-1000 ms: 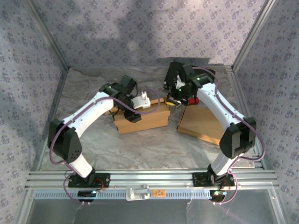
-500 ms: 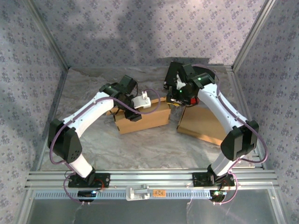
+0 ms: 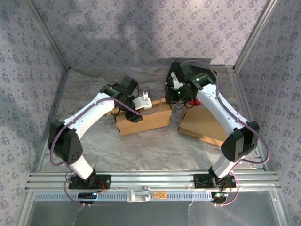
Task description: Fold the paper box
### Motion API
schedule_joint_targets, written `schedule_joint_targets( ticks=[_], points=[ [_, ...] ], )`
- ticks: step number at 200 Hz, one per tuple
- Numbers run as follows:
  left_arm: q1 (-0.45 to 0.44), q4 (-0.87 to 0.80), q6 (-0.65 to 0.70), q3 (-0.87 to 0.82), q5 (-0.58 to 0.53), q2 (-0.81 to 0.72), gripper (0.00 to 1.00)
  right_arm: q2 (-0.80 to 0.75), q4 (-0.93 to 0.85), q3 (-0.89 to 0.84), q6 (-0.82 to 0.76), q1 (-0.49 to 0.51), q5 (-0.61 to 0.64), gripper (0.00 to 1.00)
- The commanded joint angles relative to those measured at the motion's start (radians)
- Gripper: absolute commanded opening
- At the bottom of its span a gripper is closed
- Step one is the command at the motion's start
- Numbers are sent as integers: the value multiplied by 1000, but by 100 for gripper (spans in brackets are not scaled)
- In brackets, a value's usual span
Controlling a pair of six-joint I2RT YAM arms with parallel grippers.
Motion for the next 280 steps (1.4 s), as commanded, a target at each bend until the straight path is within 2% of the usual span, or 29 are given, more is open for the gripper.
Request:
schedule_joint_targets(
  ticks=[1,41,83,133,170,208,280],
  points=[
    [0,-16,0,24,19,-5,54,28,-14,25,-23,12,25,39],
    [0,-17,-3,22,23,-8,54,45,-30,35,-46,11,55,23],
    [0,-17,-1,24,21,-7,54,75,-27,51,-54,18,80,18],
    [-1,-16,-3,27,20,-7,54,92,-59,89,-40,39,143,0],
    [-1,-13,-8,28,23,-3,54,120,-107,142,97,59,91,0],
    [-3,-11,-11,27,25,-3,54,121,-109,134,250,51,-17,0],
    [-3,-2,-11,17,16,-8,56,96,-83,91,281,8,-48,0]
  ],
)
